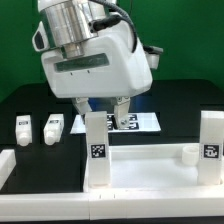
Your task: Assemble desk
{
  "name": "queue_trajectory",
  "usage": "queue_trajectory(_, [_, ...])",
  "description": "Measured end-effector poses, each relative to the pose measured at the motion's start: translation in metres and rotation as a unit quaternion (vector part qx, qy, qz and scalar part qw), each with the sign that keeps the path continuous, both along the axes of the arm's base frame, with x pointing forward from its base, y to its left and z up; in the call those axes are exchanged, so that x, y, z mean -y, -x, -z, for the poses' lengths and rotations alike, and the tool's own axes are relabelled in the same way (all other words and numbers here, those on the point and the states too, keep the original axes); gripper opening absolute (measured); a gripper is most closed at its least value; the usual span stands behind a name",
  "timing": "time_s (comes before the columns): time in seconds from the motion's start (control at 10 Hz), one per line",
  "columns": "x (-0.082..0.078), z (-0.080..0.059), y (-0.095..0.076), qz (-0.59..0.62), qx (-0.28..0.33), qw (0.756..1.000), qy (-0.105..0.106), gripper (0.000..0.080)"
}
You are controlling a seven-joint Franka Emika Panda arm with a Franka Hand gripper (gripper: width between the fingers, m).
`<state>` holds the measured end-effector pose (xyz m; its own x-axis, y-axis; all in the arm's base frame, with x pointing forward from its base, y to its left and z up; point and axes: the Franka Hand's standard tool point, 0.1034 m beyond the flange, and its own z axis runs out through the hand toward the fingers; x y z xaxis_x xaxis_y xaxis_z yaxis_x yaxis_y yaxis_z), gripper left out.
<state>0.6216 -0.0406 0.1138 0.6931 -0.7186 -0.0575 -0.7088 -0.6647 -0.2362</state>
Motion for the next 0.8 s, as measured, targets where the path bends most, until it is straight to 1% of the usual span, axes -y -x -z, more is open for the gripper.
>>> queue_trajectory(0.1, [0.002, 0.0, 0.0, -0.057, 0.005, 0.998, 0.013, 0.0649])
queue_trajectory(0.2, [0.013, -0.002, -0.007, -0.196, 0.015, 0.979, 0.06, 0.0649])
queue_trajectory(0.3, [0.011, -0.002, -0.012, -0.283, 0.009, 0.955, 0.085, 0.0649])
queue_trajectory(0.4, [0.007, -0.001, -0.017, -0.34, 0.006, 0.935, 0.099, 0.0649])
queue_trajectory(0.5, [0.006, -0.001, -0.017, -0.326, 0.01, 0.941, 0.092, 0.0649])
queue_trajectory(0.6, [0.006, 0.0, -0.017, -0.32, 0.009, 0.943, 0.091, 0.0547])
queue_trajectory(0.7, [0.006, 0.0, -0.017, -0.32, 0.009, 0.943, 0.091, 0.041])
queue_trajectory(0.8, [0.007, 0.0, -0.017, -0.301, 0.006, 0.949, 0.089, 0.041])
